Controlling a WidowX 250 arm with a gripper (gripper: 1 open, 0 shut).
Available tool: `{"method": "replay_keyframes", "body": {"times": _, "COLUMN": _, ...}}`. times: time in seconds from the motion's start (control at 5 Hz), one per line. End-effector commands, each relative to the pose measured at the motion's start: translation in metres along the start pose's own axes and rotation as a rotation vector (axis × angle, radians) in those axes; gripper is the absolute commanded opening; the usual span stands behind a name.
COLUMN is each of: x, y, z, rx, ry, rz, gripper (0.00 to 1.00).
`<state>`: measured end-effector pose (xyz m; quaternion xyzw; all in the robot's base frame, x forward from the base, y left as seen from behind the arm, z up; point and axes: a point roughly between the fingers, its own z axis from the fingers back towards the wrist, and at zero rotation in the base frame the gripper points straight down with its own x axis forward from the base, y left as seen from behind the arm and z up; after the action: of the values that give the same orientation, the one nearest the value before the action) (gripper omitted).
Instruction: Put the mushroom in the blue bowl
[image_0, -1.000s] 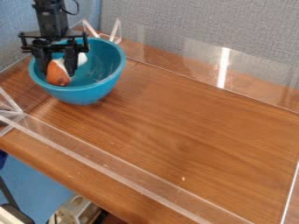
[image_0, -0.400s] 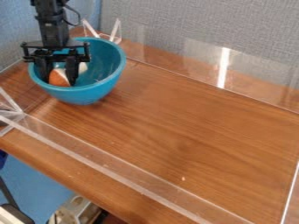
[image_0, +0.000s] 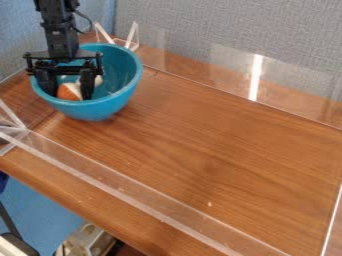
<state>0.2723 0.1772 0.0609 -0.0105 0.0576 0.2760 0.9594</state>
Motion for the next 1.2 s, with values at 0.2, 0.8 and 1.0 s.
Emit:
{"method": "replay_keyframes", "body": {"times": 0.2, "x": -0.003, "y": -0.003, "z": 0.022, "rx": 0.012, "ry": -0.046, "rz": 0.011, "gripper": 1.0}}
{"method": "replay_keyframes", "body": {"times": 0.8, "x": -0.003, "y": -0.007, "z": 0.03, "rx": 0.016, "ry": -0.058, "rz": 0.014, "gripper": 0.0}}
{"method": "replay_keyframes", "body": {"times": 1.0, "x": -0.005, "y": -0.008, "z": 0.036, "rx": 0.018, "ry": -0.066, "rz": 0.013, "gripper": 0.0}}
